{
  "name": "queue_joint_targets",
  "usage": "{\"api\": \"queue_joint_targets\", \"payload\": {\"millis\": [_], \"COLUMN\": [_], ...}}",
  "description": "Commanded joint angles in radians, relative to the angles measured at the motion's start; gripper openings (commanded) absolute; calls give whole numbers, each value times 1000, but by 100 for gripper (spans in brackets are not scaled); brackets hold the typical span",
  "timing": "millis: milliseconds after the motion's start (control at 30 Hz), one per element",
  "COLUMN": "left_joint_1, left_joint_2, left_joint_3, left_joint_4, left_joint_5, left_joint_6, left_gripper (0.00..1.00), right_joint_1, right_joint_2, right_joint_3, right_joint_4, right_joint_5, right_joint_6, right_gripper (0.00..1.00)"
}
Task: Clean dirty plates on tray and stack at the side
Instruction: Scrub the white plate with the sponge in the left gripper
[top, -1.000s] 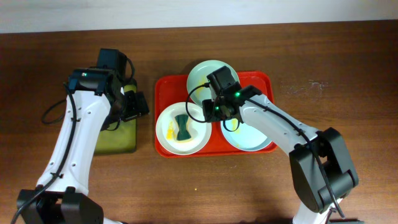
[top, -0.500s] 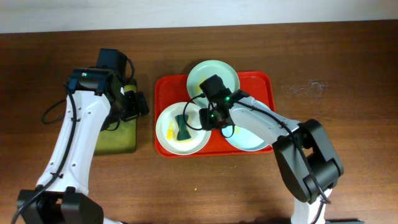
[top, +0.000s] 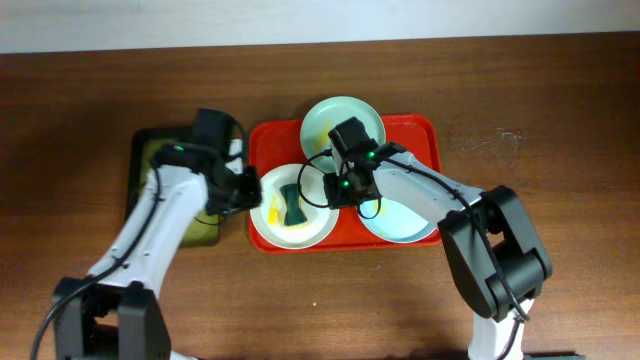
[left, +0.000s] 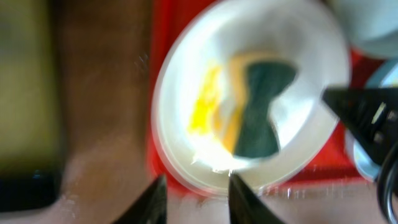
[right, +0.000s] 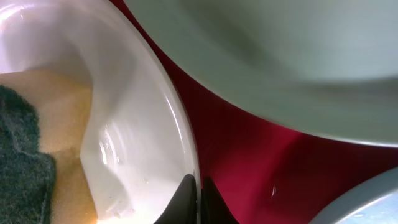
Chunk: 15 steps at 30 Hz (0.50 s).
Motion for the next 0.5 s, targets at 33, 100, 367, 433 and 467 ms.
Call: {"api": "queue_joint_targets", "payload": {"millis": [33,100,367,433,467], "left_joint_1": [-108,-134,-148,-148,-148], "left_joint_2": [11,23,115,134,142], "left_joint_3": [-117,-131,-131,-131,-131], "left_joint_4": [191,235,338,347,355], "left_joint_5": [55,-10,-24,-13,-2], "left_joint_6": [-73,-138,-170,-170,-171], "left_gripper": [32,36,36,36,36], "right_joint_1": [6,6,6,6,6], "right_joint_2": [12,12,12,12,12], "right_joint_3": [-7,-7,-7,-7,-7], "right_joint_4": [8,8,14,18,20], "right_joint_5": [-46,-46,-46,-46,-46], "right_joint_6": [-20,-20,-20,-20,-20], "right_gripper": [4,4,4,4,4]}}
